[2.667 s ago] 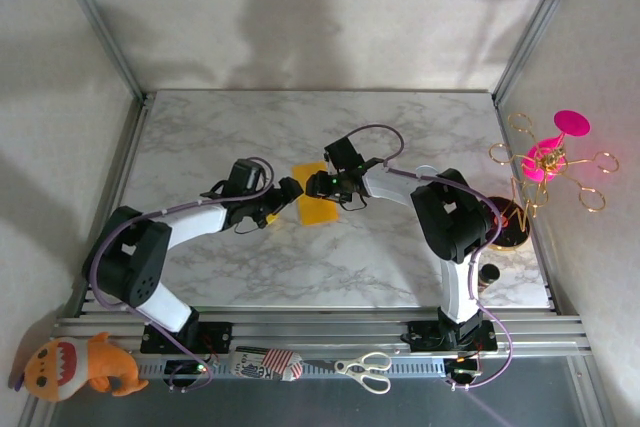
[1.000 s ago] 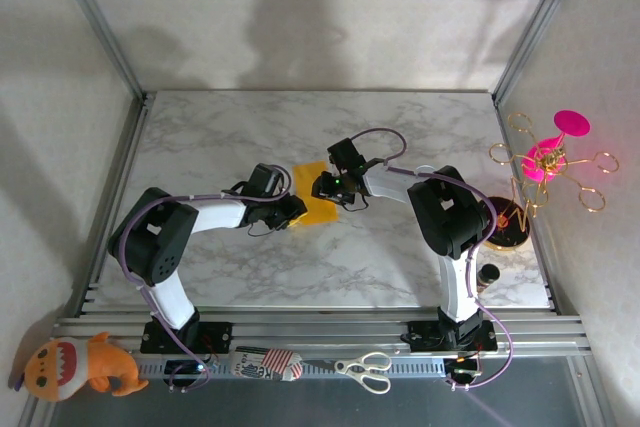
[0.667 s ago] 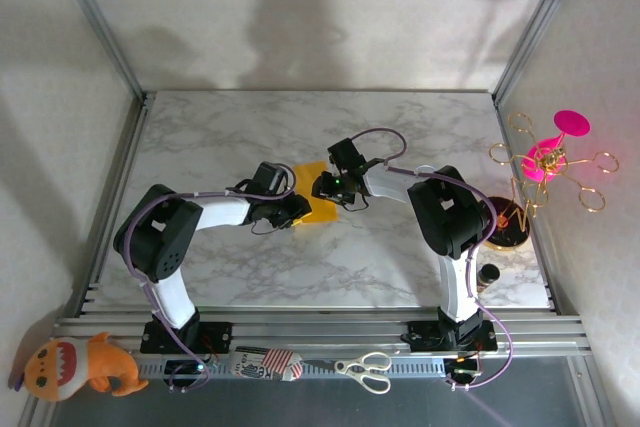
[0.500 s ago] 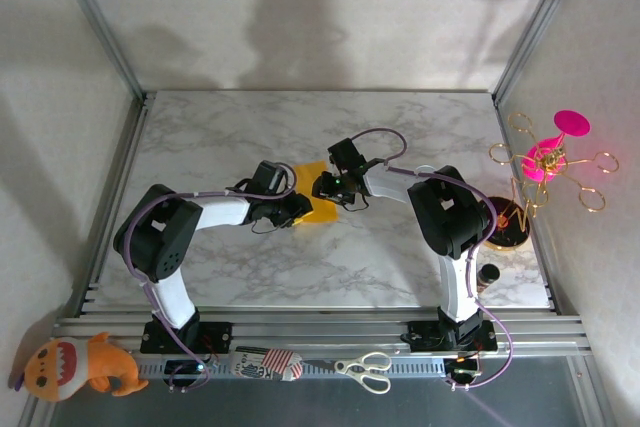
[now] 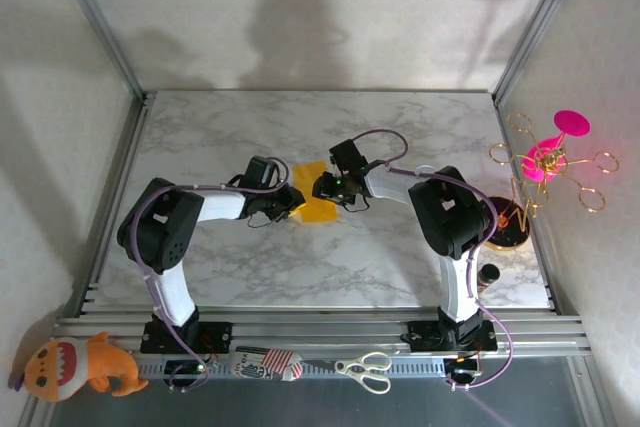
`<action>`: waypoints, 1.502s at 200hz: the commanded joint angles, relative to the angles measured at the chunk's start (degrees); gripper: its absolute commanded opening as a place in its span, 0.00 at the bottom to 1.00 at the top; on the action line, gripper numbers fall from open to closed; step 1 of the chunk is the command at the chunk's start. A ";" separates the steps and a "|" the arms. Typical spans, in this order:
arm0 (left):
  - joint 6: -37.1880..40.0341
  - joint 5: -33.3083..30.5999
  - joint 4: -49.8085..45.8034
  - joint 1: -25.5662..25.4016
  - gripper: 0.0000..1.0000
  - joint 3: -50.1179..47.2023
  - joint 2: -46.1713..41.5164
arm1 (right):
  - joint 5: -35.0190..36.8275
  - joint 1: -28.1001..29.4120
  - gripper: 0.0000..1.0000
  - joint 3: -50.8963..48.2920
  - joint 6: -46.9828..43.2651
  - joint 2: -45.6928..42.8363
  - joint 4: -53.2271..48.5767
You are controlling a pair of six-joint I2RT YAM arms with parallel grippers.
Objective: Fold a paper plane with a square sheet of paper (pick it up from the middle)
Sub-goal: Third fold the triangle at the center of the table.
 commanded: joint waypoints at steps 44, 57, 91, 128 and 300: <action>-0.65 2.26 1.44 1.52 0.09 2.50 1.91 | 0.79 -0.22 0.41 -2.88 -0.50 -0.26 -1.32; -0.76 2.23 1.44 1.61 0.05 2.39 1.71 | 0.94 -0.30 0.44 -3.13 -1.10 -1.46 -0.01; -1.37 2.16 1.42 1.86 0.00 2.30 0.73 | 4.59 -0.52 0.59 -7.22 -11.82 -8.00 7.06; -2.42 2.35 1.70 1.86 0.00 2.13 0.03 | 6.95 -0.40 0.73 -16.61 -24.50 -16.24 19.48; -7.09 3.24 0.84 1.78 0.00 2.30 -1.53 | 21.59 14.22 0.70 -34.78 -65.05 -11.00 55.10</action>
